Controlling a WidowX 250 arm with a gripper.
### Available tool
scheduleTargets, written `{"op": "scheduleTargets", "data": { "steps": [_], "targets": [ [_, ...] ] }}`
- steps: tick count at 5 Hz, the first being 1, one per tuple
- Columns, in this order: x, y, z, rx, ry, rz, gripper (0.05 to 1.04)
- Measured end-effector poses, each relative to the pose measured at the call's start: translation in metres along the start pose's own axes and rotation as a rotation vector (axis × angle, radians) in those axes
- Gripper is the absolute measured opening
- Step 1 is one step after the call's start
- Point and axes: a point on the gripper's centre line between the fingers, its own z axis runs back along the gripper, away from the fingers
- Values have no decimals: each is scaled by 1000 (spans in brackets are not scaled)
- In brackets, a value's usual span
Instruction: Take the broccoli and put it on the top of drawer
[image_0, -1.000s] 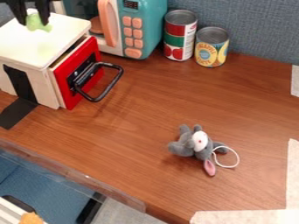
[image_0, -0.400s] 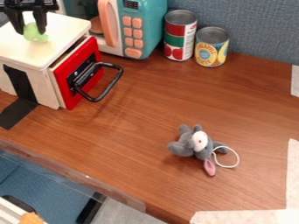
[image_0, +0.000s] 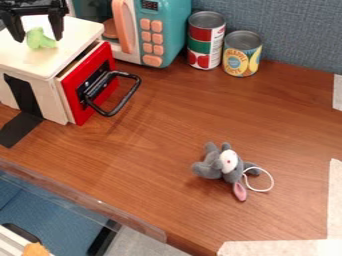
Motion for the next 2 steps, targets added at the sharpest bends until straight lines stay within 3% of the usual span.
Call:
{"op": "scheduleTargets", "data": {
  "steps": [1,2],
  "targets": [
    [1,-5,25,-25,-52,-35,1009],
    [-2,-18,40,-44,-70,-117,1003]
  ]
}}
